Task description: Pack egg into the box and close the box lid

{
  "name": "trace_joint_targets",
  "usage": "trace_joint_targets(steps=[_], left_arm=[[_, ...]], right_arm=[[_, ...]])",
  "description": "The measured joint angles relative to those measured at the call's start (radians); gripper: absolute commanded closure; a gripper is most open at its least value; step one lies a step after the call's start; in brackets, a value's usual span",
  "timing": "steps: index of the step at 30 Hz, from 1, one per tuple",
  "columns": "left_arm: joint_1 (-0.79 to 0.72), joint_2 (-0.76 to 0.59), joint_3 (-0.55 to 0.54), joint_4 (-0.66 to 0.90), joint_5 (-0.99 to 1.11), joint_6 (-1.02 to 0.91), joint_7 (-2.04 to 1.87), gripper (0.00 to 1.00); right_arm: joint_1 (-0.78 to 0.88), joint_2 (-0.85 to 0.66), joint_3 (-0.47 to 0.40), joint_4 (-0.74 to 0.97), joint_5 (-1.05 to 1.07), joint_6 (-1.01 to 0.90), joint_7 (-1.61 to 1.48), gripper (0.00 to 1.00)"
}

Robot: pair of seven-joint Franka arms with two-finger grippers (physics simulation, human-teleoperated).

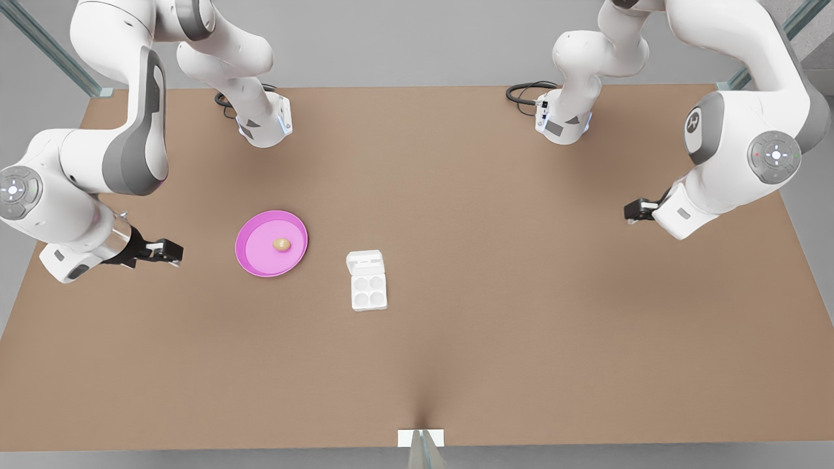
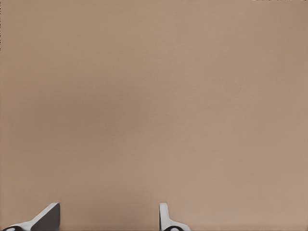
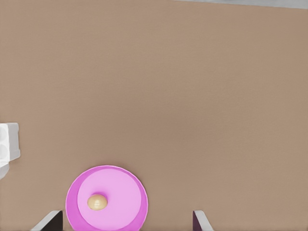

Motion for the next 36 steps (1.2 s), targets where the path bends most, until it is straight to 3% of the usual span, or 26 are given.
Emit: trace_joint_targets(steps=[1,4,8,13,17,24,36], left_arm=[[-0.001,0.001,-0.001,0.0,0.0,0.0,0.0,0.0],[-0.002,0.006,-0.001,0.0,0.0,0.0,0.0,0.0],[-0.003,0.009,-0.001,0.0,0.001,0.0,0.0,0.0],[-0.003,0.011,-0.001,0.0,0.001,0.0,0.0,0.0],[-0.002,0.012,-0.001,-0.001,0.001,0.0,0.0,0.0],[-0.002,0.012,-0.001,-0.001,0.001,0.0,0.0,0.0],[-0.003,0.013,-0.001,-0.003,0.001,-0.002,0.0,0.0]], right_arm=[[0.0,-0.007,0.001,-0.019,-0.002,0.04,-0.057,0.0],[0.041,-0.001,0.002,-0.185,-0.002,0.231,-0.726,0.0],[0.041,0.003,0.061,-0.402,-0.018,0.478,-1.002,0.0],[0.047,-0.051,0.17,-0.661,0.003,0.583,-1.049,0.0],[0.044,-0.061,0.263,-0.77,0.011,0.658,-1.029,0.0],[0.069,-0.032,0.265,-0.873,0.009,0.85,-1.079,0.0],[0.053,-0.005,0.264,-0.966,0.008,0.876,-1.107,0.0]])
